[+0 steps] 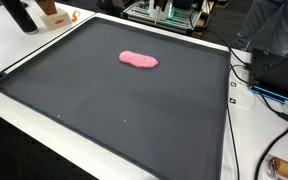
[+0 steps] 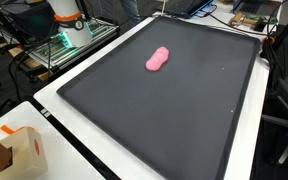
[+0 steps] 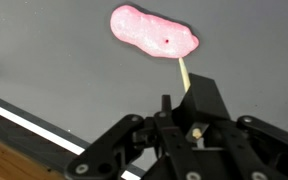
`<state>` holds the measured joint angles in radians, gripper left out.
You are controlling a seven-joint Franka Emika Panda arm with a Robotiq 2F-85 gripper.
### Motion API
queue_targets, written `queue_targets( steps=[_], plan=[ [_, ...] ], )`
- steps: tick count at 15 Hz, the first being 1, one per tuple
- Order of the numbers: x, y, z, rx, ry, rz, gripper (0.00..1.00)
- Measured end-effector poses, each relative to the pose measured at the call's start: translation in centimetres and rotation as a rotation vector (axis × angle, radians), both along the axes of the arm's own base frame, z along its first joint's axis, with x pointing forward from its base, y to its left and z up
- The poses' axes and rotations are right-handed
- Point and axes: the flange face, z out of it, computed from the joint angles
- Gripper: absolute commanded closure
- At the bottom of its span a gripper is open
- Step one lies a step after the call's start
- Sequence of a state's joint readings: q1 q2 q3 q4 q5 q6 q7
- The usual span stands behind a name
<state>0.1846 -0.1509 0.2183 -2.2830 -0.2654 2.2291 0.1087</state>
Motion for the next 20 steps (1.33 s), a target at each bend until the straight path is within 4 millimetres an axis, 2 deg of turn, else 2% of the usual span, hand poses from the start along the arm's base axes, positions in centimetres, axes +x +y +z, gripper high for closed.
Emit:
queue_targets(
  steps=[3,6,9,14,20],
  plan=[
    [0.5,-0.7,0.3,0.015,-0.005,-0.031,0.94],
    [2.2,-4.2,1.1,0.079,0.001,-0.132,0.94],
    [3.9,-8.6,0.6,0.198,0.036,-0.210,0.94],
    [5.9,-15.4,-2.0,0.449,0.075,-0.261,0.94],
    [6.6,-22.2,-6.2,0.698,0.052,-0.240,0.94]
  ],
)
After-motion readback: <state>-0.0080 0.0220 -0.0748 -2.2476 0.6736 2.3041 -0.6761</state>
